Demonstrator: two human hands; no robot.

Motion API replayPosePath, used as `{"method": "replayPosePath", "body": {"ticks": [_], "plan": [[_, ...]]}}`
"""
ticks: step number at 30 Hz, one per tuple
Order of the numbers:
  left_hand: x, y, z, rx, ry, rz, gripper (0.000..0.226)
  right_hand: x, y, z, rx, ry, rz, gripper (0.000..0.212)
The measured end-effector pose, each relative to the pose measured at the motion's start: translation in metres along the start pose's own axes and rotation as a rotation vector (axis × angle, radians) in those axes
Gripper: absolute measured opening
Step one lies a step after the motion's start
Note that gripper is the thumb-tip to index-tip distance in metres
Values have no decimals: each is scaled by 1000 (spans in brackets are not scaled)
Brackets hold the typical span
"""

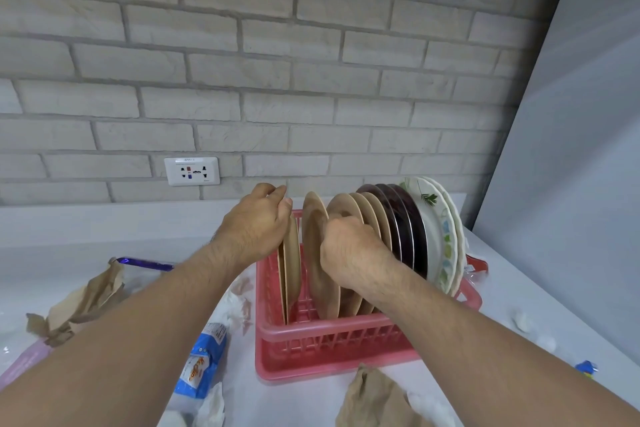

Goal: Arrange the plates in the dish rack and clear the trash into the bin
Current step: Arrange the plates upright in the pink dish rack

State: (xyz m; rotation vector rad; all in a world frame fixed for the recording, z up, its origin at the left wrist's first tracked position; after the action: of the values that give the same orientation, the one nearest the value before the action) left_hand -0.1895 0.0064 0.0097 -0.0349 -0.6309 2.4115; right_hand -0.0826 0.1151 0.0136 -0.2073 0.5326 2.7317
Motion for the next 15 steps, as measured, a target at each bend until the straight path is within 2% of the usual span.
{"method": "replayPosePath", "body": {"ticks": [4, 7, 14, 15], "plan": [[2, 4, -1, -2, 1, -1, 53, 2, -1, -3, -36, 57, 8, 18], [3, 4, -1, -8, -1, 2, 53, 4, 1, 4, -120, -14, 68, 20], [4, -3, -3, -21, -2, -21, 53, -1, -6, 4, -169, 47, -40, 10], [4, -3, -4, -20, -3, -22, 53, -2, -4, 7, -196, 14, -19, 22]]}}
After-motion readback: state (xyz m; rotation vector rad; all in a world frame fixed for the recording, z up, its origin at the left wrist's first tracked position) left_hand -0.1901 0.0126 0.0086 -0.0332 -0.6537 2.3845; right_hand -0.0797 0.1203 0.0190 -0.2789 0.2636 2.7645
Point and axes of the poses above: each hand's wrist, its own x-axis towards the middle knuckle, its own z-axis out of the back of the hand, y = z × x, the point moved 7 cm from there along x, towards the middle knuckle, and after that the axes turned 14 degrees about y, right-handed, at the moved point
